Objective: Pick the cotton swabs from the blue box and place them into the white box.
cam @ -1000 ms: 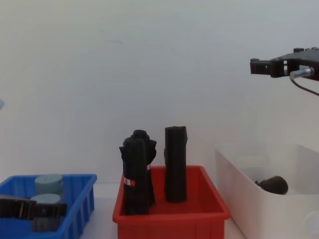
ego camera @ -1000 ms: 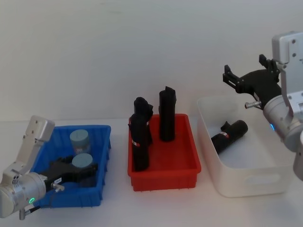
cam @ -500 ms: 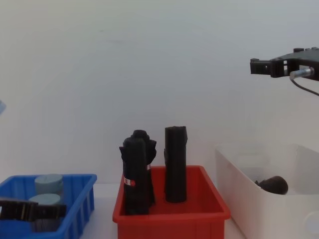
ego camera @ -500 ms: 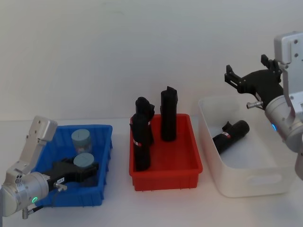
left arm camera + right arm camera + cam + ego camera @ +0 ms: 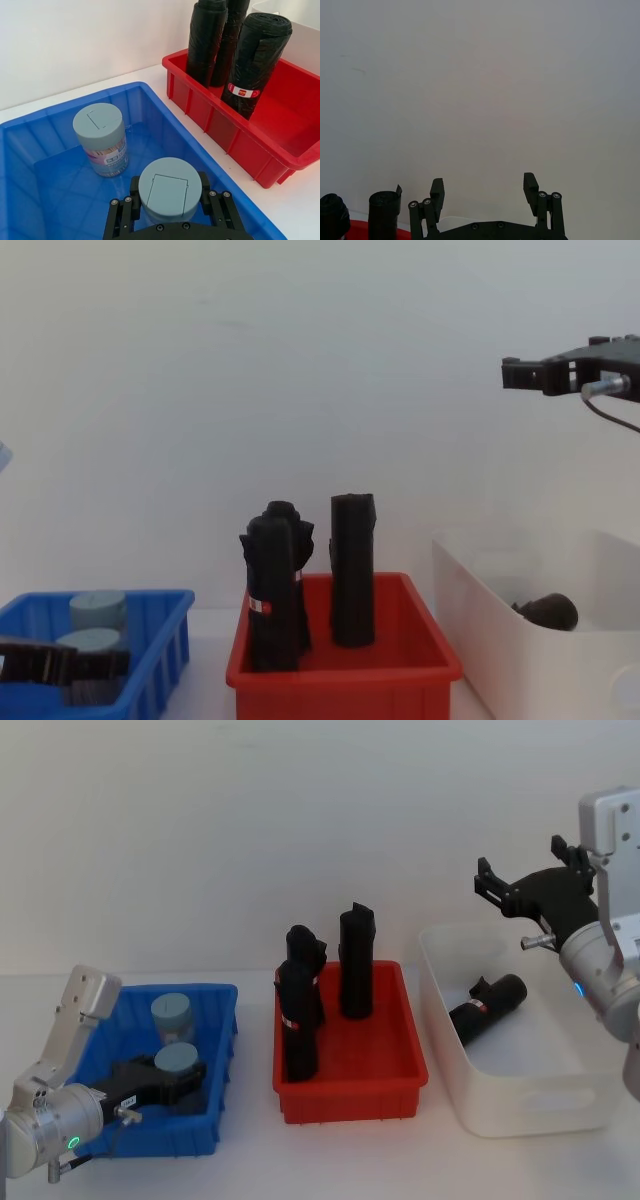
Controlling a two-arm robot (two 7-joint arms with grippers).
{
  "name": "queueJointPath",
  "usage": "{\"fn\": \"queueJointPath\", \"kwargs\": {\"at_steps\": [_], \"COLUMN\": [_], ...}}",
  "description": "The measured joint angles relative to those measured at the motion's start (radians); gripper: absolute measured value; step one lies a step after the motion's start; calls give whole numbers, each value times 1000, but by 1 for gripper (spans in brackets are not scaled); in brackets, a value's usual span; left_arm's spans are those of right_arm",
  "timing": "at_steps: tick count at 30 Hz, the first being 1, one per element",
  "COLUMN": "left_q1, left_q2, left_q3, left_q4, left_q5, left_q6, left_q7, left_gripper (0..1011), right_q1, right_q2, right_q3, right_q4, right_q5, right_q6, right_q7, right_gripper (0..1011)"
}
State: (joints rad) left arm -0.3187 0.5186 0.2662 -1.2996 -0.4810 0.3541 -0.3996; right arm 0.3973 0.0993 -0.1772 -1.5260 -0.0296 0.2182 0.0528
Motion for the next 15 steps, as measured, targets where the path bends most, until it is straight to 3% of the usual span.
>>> {"fn": "queueJointPath", "kwargs": {"at_steps": [9,15], "left_q1": [-1,-2], "left_q2": [0,6], "left_q3": [0,-2], "left_q4": [-4,-45], "left_q5": [4,19], "left_q6": [1,9], "left_q7": [0,10], "left_gripper": [669,669], "right_q1": [0,0], "right_q2": [0,0], "right_q3": [0,0], "right_q4": [0,0], "right_q5": [0,0], "right_q6": [0,0], "right_q7": [0,0], "right_gripper": [1002,1002]}}
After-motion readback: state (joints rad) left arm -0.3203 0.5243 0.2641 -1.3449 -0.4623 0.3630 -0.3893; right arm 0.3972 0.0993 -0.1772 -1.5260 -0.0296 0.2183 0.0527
